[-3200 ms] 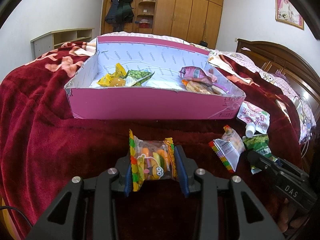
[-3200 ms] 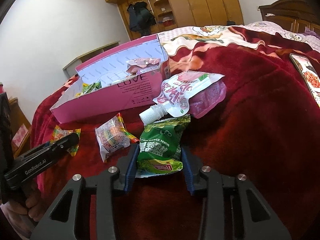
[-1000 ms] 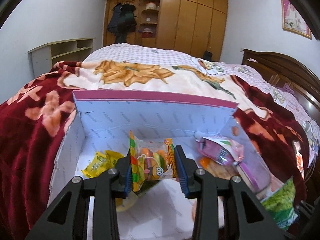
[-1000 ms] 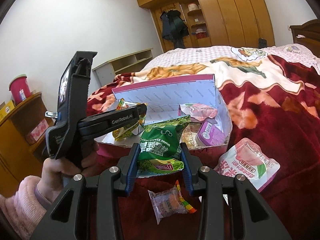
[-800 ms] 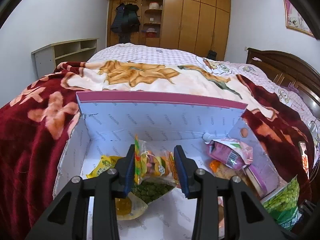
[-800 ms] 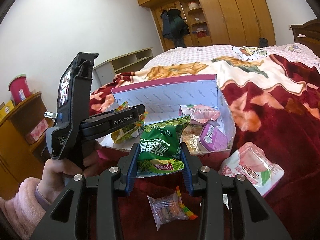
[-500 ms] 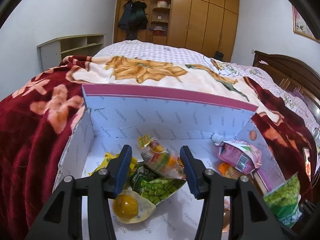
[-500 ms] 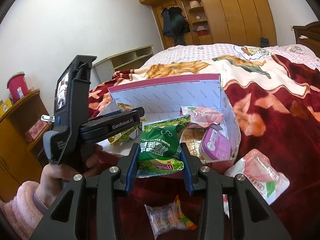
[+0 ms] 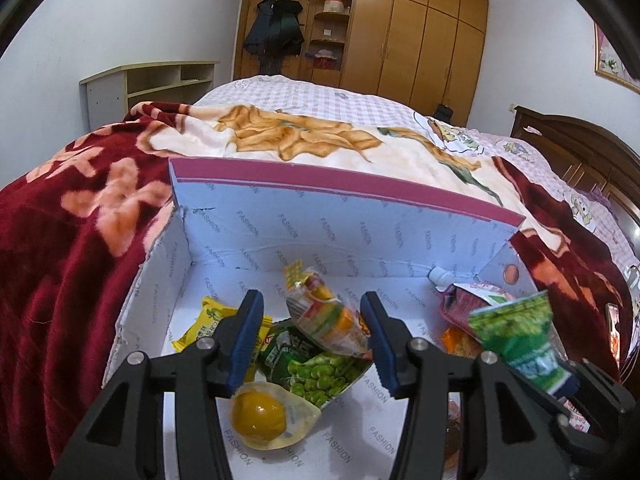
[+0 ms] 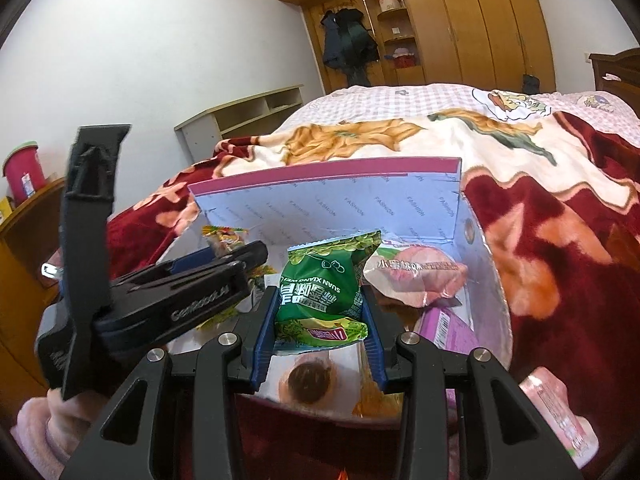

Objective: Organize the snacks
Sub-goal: 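Lower the green snack bag into the pink box and open the right tool, then withdraw both tools from the box toward the remaining snacks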

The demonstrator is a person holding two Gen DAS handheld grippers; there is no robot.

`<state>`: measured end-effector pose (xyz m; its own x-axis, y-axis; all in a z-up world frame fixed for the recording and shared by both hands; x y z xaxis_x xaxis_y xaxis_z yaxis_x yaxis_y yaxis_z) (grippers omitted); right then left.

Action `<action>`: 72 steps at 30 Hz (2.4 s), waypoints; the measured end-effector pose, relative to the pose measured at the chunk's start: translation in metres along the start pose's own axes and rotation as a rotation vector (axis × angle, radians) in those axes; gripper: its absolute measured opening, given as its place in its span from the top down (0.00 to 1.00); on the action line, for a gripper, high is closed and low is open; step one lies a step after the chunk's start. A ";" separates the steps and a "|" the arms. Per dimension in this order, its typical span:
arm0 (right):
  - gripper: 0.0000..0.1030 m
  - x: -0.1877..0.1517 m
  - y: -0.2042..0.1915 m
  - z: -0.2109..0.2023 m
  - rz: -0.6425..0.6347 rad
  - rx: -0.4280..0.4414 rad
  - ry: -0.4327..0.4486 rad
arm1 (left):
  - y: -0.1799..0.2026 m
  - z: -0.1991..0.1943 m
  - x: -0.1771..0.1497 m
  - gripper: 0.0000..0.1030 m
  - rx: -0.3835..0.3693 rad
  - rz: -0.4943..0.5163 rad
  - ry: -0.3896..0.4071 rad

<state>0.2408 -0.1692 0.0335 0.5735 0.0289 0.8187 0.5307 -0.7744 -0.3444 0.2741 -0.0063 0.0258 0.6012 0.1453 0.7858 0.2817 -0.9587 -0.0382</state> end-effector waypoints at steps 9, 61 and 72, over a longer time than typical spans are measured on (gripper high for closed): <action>0.61 -0.005 -0.003 0.005 -0.018 -0.022 -0.002 | 0.002 0.000 -0.002 0.48 0.004 -0.001 -0.003; 0.48 -0.057 -0.009 -0.116 -0.036 -0.079 0.004 | 0.015 -0.135 -0.075 0.48 -0.119 0.056 -0.052; 0.48 -0.069 0.027 -0.125 0.079 -0.141 0.002 | 0.046 -0.131 -0.107 0.48 -0.179 0.130 -0.122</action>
<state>0.1378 -0.2710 0.0250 0.6087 -0.0362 0.7925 0.3913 -0.8553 -0.3396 0.1248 -0.0984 0.0213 0.7127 0.0361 0.7005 0.0658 -0.9977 -0.0155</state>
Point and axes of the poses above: each gripper's, at about its wrist camera, not at the fingertips, and z roughly the way its jaws point, y to its right, x to its top, the point moved 8 cm from there along z, roughly the way its jaws point, and after that the axes turned 15 degrees about x, right-handed, at the moved point
